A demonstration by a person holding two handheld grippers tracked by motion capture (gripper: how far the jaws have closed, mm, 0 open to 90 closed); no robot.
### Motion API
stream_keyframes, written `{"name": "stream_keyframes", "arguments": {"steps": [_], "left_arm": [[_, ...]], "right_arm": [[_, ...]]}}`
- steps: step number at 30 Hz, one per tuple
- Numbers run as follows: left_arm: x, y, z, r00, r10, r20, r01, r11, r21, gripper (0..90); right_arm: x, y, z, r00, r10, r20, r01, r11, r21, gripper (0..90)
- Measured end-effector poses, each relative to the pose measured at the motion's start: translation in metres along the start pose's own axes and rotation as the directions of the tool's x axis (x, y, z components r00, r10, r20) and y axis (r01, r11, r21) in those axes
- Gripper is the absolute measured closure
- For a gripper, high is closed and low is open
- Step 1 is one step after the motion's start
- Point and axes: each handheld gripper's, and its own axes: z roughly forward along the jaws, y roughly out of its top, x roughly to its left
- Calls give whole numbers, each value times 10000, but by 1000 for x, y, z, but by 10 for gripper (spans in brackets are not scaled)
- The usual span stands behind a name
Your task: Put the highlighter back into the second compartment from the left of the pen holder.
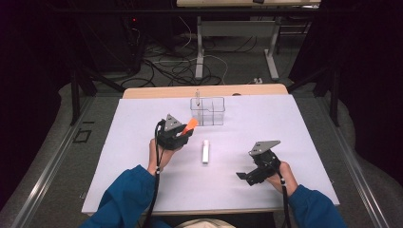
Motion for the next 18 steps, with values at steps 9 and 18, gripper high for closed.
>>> {"name": "stream_keyframes", "arguments": {"steps": [9,18], "left_arm": [[-3,10,6,10000,44,-22,-45,9992,-401,646],[-4,18,13,9998,-40,184,55,9965,-828,646]], "right_arm": [[0,0,-1,10000,5,46,-5,10000,-19,26],[-1,0,0,10000,-83,2,83,10000,-45,26]]}}
